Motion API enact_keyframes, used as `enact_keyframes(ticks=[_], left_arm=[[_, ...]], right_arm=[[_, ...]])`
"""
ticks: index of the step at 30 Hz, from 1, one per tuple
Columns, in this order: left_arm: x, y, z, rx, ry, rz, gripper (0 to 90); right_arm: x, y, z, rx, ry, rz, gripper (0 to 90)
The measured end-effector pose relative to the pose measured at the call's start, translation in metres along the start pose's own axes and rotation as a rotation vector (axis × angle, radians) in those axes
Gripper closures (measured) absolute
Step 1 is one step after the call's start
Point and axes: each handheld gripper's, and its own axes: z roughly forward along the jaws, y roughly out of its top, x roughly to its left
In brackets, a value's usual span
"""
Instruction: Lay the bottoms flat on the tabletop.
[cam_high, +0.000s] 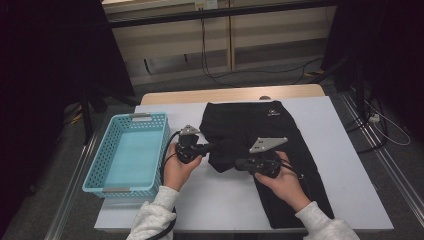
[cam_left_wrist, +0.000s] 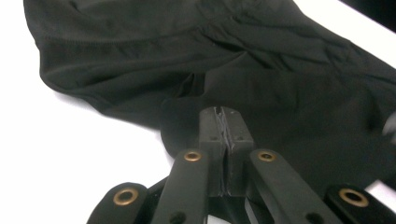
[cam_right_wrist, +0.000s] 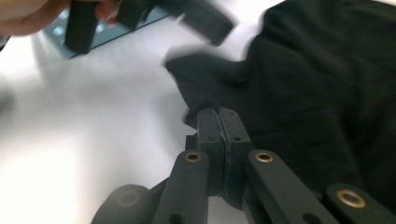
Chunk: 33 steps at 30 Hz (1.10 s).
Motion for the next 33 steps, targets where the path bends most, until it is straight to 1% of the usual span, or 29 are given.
enact_keyframes(ticks=[2, 5, 6, 7, 8, 10, 11, 12, 14, 15, 17, 19, 21, 23, 25, 26, 28, 29, 32, 33], left_arm=[[0.002, -0.003, 0.004, 0.014, 0.002, -0.004, 86.9], [0.003, -0.006, 0.007, 0.022, 0.002, -0.013, 79.3], [0.003, -0.006, 0.008, 0.033, -0.003, -0.009, 74.5], [0.003, -0.007, 0.010, 0.031, -0.001, -0.007, 69.3], [0.003, -0.008, 0.011, 0.032, 0.004, 0.002, 65.9], [0.004, -0.011, 0.013, 0.039, 0.009, -0.008, 58.2], [0.005, -0.012, 0.014, 0.048, 0.011, -0.007, 55.9], [0.005, -0.013, 0.014, 0.049, 0.008, -0.018, 54.1], [0.005, -0.015, 0.016, 0.062, 0.005, -0.027, 51.2], [0.004, -0.016, 0.017, 0.073, 0.008, -0.022, 50.5], [0.004, -0.018, 0.021, 0.089, 0.019, -0.005, 52.0], [0.005, -0.020, 0.025, 0.091, 0.041, -0.011, 56.2], [0.007, -0.021, 0.027, 0.073, 0.041, -0.017, 60.1], [0.006, -0.021, 0.029, 0.070, 0.045, -0.004, 60.9], [0.005, -0.020, 0.032, 0.071, 0.044, 0.014, 63.7], [0.004, -0.019, 0.033, 0.072, 0.052, 0.017, 68.0], [0.004, -0.018, 0.034, 0.077, 0.055, 0.022, 75.7], [0.004, -0.017, 0.035, 0.075, 0.056, 0.020, 78.5], [0.003, -0.017, 0.038, 0.072, 0.029, -0.004, 86.4], [0.002, -0.017, 0.038, 0.073, 0.029, -0.008, 87.2]], right_arm=[[-0.007, -0.005, -0.001, -0.001, -0.010, 0.031, 89.4], [-0.014, -0.013, 0.002, 0.028, -0.021, 0.046, 89.3], [-0.015, -0.015, 0.004, 0.038, -0.024, 0.047, 89.3], [-0.016, -0.016, 0.004, 0.044, -0.027, 0.048, 89.3], [-0.017, -0.017, 0.005, 0.047, -0.027, 0.051, 89.2], [-0.017, -0.018, 0.005, 0.055, -0.032, 0.049, 89.2], [-0.017, -0.018, 0.005, 0.058, -0.037, 0.046, 89.2], [-0.017, -0.019, 0.005, 0.061, -0.040, 0.043, 89.1], [-0.017, -0.020, 0.005, 0.062, -0.038, 0.046, 89.0], [-0.017, -0.020, 0.005, 0.063, -0.038, 0.045, 89.0], [-0.016, -0.020, 0.005, 0.067, -0.040, 0.038, 88.9], [-0.015, -0.020, 0.005, 0.070, -0.042, 0.034, 88.8], [-0.015, -0.021, 0.006, 0.072, -0.040, 0.032, 88.8], [-0.014, -0.021, 0.006, 0.071, -0.040, 0.030, 88.6], [-0.014, -0.021, 0.006, 0.072, -0.037, 0.034, 88.1], [-0.014, -0.021, 0.007, 0.073, -0.038, 0.034, 88.0], [-0.013, -0.022, 0.007, 0.079, -0.035, 0.031, 88.0], [-0.013, -0.022, 0.007, 0.080, -0.034, 0.032, 88.0], [-0.013, -0.022, 0.007, 0.080, -0.031, 0.033, 88.1], [-0.013, -0.022, 0.006, 0.080, -0.033, 0.032, 88.2]])
